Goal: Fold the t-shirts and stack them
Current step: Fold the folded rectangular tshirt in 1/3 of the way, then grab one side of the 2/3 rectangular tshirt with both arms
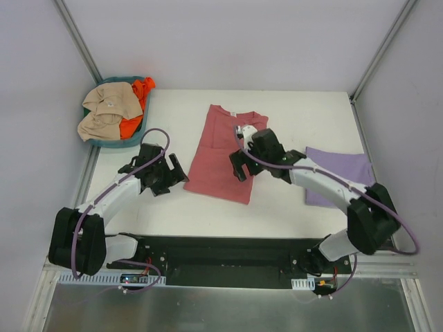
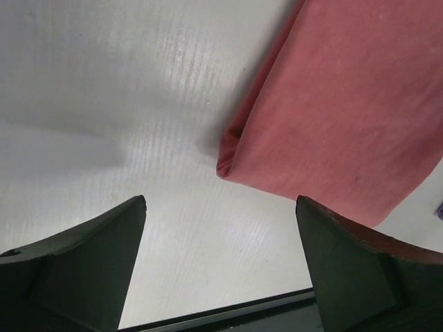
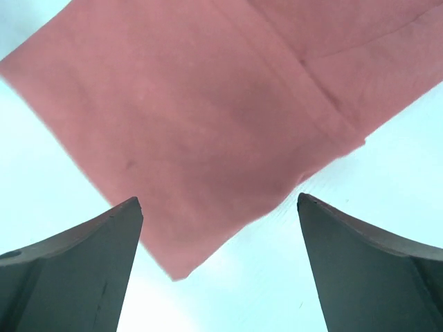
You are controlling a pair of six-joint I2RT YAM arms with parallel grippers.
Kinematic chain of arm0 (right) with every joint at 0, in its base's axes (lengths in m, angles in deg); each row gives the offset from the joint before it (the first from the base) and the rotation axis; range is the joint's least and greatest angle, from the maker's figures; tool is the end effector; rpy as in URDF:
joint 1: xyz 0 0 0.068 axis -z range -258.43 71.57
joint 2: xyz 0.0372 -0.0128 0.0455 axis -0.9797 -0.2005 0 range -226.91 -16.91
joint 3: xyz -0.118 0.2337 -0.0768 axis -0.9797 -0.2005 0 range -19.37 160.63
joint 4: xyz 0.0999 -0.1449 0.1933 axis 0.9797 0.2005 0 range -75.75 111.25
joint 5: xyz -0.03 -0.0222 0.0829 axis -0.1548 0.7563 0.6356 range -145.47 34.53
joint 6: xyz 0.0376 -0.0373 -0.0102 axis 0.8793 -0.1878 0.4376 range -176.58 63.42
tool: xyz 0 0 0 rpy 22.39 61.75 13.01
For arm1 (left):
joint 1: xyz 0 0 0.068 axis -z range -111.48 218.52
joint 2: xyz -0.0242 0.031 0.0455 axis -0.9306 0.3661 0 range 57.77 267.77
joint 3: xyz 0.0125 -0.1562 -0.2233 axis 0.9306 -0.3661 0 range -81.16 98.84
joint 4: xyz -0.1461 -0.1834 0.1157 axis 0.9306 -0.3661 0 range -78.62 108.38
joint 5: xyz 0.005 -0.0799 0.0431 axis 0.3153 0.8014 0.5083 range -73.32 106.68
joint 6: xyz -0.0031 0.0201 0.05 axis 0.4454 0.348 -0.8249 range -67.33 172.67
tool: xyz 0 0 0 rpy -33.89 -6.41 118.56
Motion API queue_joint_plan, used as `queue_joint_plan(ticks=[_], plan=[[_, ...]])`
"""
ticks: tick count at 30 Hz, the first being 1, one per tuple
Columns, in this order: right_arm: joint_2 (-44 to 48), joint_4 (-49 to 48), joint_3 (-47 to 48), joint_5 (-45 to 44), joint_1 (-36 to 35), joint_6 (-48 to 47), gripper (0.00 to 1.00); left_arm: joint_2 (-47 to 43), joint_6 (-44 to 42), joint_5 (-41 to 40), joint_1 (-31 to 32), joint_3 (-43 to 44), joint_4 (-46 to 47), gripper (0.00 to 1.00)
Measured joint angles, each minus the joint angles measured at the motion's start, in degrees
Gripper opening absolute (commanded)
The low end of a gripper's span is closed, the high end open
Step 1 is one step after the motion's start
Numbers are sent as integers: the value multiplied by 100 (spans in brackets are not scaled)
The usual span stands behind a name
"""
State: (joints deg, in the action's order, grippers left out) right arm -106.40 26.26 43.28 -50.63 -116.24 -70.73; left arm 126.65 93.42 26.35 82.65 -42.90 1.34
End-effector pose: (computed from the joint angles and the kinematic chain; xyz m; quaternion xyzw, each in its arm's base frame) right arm 0.2735 0.2162 0.2518 -0.4111 0.8022 0.1257 0.4144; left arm 0.2311 -0.0643 0.2060 -0.1844 0.9112 -0.2356 0.2832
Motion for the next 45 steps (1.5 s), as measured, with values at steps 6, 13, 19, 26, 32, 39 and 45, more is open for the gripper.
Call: queue_joint_plan(ticks=[6,13,19,26,32,39,45], plan=[[1209,-122,-1189,-616,-1021,57,96,702,42,219,0,114,116,63],[1342,-103,-1805,-1021,-1429,166,96,1537,105,579,0,304,409,42],[1198,-66,-1792,-1335,-1738,144,97,1762,234,793,2,321,697,0],[599,323,-1379,-1576,-2105,-289,90,1735,247,802,2,260,824,0],[-199,570,-763,-1600,-2380,-603,82,1694,258,778,2,236,835,0],[-625,892,-656,-1641,-2400,-590,72,1694,264,772,0,236,833,0],[-684,935,-623,-1572,-2361,-529,55,1674,267,632,-37,236,813,0]])
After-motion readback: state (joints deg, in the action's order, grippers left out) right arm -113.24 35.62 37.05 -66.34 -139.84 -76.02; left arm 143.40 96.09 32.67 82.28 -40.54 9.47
